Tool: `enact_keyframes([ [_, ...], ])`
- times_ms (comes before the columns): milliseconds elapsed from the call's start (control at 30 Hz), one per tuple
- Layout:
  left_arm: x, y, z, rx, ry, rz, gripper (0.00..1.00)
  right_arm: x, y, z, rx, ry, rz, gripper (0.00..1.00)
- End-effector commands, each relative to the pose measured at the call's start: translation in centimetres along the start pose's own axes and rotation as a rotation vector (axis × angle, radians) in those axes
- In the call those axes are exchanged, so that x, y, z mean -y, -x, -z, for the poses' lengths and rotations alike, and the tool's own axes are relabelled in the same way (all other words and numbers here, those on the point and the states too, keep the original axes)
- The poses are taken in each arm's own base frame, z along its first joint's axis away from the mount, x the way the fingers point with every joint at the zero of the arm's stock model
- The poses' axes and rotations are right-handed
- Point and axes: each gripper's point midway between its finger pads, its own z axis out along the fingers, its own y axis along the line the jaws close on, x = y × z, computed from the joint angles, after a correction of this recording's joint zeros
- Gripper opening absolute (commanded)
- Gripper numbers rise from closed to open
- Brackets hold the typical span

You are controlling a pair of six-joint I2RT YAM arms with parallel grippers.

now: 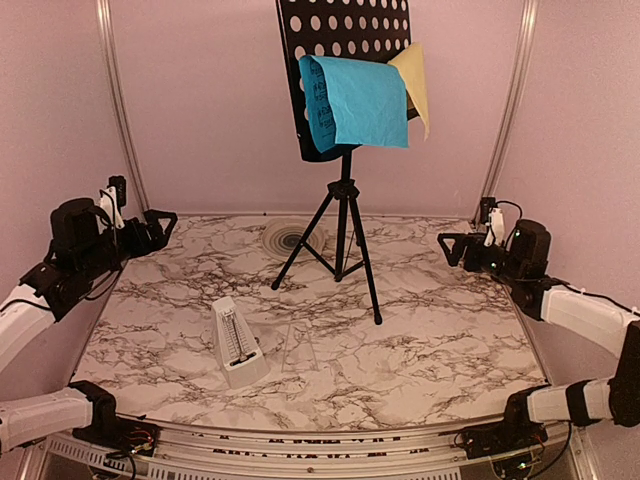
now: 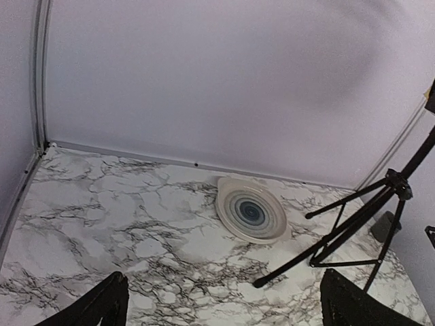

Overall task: Pack up the instrument practice props
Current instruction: Adjust the metronome at the center of the board.

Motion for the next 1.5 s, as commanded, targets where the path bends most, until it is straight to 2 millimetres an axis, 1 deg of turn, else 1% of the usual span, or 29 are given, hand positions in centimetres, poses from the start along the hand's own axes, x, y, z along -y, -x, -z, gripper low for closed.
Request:
enact_keyframes([
  [0, 4.6, -3.1, 3.3, -0.234, -0.239, 0.068, 0.99, -2.8, -0.9, 0.8, -0.056, 0.098, -0.082, 1.0],
  [133, 7.0, -3.5, 5.6, -0.325, -0.359, 0.056, 0.99, -4.5, -1.5, 1.5, -0.083, 0.151, -0.082, 1.0],
  [200, 8.3, -4.2, 6.5, -0.385, -0.432, 0.032, 0.99, -5.7, -2.0, 1.7, -0.103, 0.186, -0.082, 1.0],
  [300, 9.0, -4.5, 7.2, -0.421, -0.451, -0.039, 0.99, -6.7, -2.5, 1.8, -0.127, 0.214, -0.101, 1.0],
  [467, 10.5, -5.1, 8.3, -0.403, -0.545, -0.226, 0.99, -7.4, -3.5, 1.9, -0.163, 0.252, -0.154, 1.0],
  [600, 13.0, -6.6, 10.0, -0.422, -0.77, -0.43, 0.99, -7.8, -3.9, 2.2, -0.16, 0.283, -0.159, 1.0],
  [633, 13.3, -7.3, 10.3, -0.436, -0.811, -0.494, 0.99, -7.9, -3.9, 2.3, -0.159, 0.287, -0.159, 1.0],
  [767, 12.9, -9.8, 9.5, -0.531, -0.815, -0.672, 0.99, -8.7, -3.9, 2.7, -0.167, 0.323, -0.156, 1.0],
  [867, 13.1, -12.2, 9.8, -0.598, -0.875, -0.811, 0.99, -10.8, -4.4, 3.1, -0.18, 0.377, -0.125, 1.0],
  [933, 13.1, -13.4, 10.2, -0.624, -0.926, -0.884, 0.99, -12.2, -4.9, 3.2, -0.19, 0.404, -0.102, 1.0],
  [1000, 12.9, -13.5, 9.9, -0.623, -0.929, -0.942, 0.99, -14.0, -5.7, 3.4, -0.207, 0.453, -0.082, 1.0],
  [1100, 12.4, -13.5, 9.3, -0.632, -0.91, -1.006, 0.99, -17.6, -7.1, 3.7, -0.227, 0.523, -0.038, 1.0],
  [1200, 12.3, -13.5, 9.4, -0.618, -0.943, -1.084, 0.99, -21.2, -9.0, 3.7, -0.249, 0.553, 0.012, 1.0],
  [1400, 11.6, -14.8, 8.7, -0.626, -0.992, -1.202, 0.99, -28.8, -11.7, 4.0, -0.252, 0.629, 0.103, 1.0],
  [1467, 11.7, -15.1, 8.3, -0.635, -1.005, -1.217, 0.99, -30.7, -12.5, 3.7, -0.263, 0.651, 0.122, 1.0],
])
